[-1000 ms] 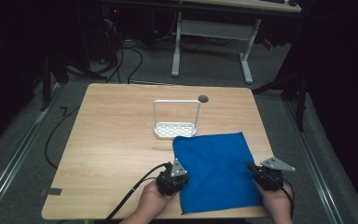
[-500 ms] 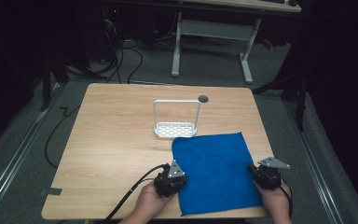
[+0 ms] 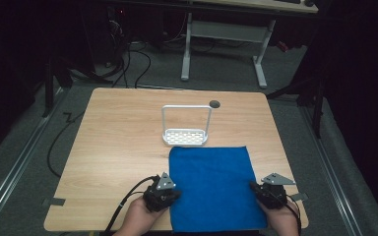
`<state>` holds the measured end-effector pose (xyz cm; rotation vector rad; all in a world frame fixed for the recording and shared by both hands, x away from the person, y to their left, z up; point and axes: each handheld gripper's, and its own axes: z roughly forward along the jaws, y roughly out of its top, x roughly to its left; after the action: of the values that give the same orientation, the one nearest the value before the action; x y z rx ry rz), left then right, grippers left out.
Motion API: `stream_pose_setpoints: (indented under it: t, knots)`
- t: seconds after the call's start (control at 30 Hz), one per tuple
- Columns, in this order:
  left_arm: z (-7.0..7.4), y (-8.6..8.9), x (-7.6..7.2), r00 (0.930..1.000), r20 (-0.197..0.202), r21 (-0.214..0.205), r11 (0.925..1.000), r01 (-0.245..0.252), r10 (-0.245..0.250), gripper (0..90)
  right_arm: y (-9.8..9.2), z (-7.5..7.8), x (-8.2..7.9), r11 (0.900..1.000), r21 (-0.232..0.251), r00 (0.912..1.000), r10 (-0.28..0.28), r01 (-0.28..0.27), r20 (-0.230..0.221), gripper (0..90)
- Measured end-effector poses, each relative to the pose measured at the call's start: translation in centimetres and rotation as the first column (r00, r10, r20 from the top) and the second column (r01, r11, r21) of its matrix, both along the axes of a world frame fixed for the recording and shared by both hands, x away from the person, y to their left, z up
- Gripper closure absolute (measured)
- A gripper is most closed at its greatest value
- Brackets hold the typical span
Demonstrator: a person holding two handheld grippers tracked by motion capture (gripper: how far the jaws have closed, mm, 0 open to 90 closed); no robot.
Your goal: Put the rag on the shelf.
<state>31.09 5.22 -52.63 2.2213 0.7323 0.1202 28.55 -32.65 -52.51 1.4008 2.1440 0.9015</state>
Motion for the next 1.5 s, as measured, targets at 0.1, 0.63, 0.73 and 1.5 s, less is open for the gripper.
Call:
stream_pose_setpoints:
  t: [0.1, 0.63, 0.73, 1.5]
  knots:
    - [0.0, 1.4, -0.3, 0.9999, -0.008, 0.001, 1.0000, -0.009, 0.009, 88.8, 1.3, 0.0, -0.5, 0.9992, -0.004, 0.9992, 0.040, -0.040, -0.001, 90.0]
    - [0.1, 2.2, 2.6, 0.9909, -0.007, -0.015, 0.9908, -0.135, 0.135, 79.4, 2.5, 0.1, 2.2, 0.9977, -0.003, 0.9971, 0.068, -0.068, 0.036, 90.0]
    - [-0.1, 2.6, 2.5, 0.9909, 0.001, -0.019, 0.9908, -0.134, 0.134, 79.6, 2.7, -0.2, 2.5, 0.9968, -0.009, 0.9964, 0.080, -0.080, 0.029, 90.0]
    - [0.2, 7.7, 3.2, 0.9448, 0.076, -0.132, 0.9423, -0.308, 0.319, 71.3, 3.5, 0.2, 1.1, 0.9903, 0.003, 0.9840, 0.138, -0.139, 0.113, 74.9]
